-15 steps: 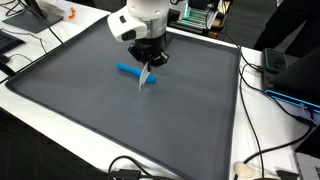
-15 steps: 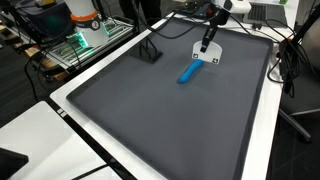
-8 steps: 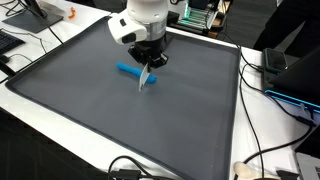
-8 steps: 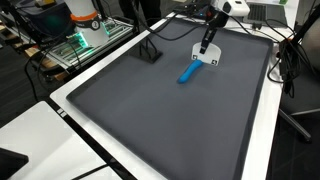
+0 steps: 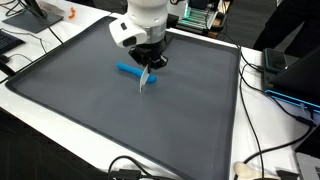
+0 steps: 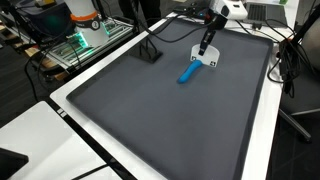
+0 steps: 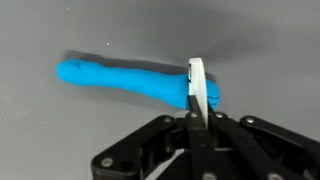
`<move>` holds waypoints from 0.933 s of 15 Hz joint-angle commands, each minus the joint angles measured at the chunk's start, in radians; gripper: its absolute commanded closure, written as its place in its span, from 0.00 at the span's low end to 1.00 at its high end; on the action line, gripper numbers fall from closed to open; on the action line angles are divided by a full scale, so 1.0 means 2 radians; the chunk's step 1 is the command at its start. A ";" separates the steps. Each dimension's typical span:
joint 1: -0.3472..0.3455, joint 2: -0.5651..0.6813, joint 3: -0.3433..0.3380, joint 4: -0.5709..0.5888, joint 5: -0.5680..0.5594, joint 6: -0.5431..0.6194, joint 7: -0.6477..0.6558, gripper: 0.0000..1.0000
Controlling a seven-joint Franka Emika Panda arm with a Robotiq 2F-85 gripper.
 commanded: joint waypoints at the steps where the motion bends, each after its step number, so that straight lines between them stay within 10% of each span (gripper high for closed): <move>1: -0.002 0.007 -0.005 -0.023 0.004 0.018 -0.009 0.99; 14: -0.009 -0.002 -0.003 -0.041 0.017 0.001 -0.021 0.99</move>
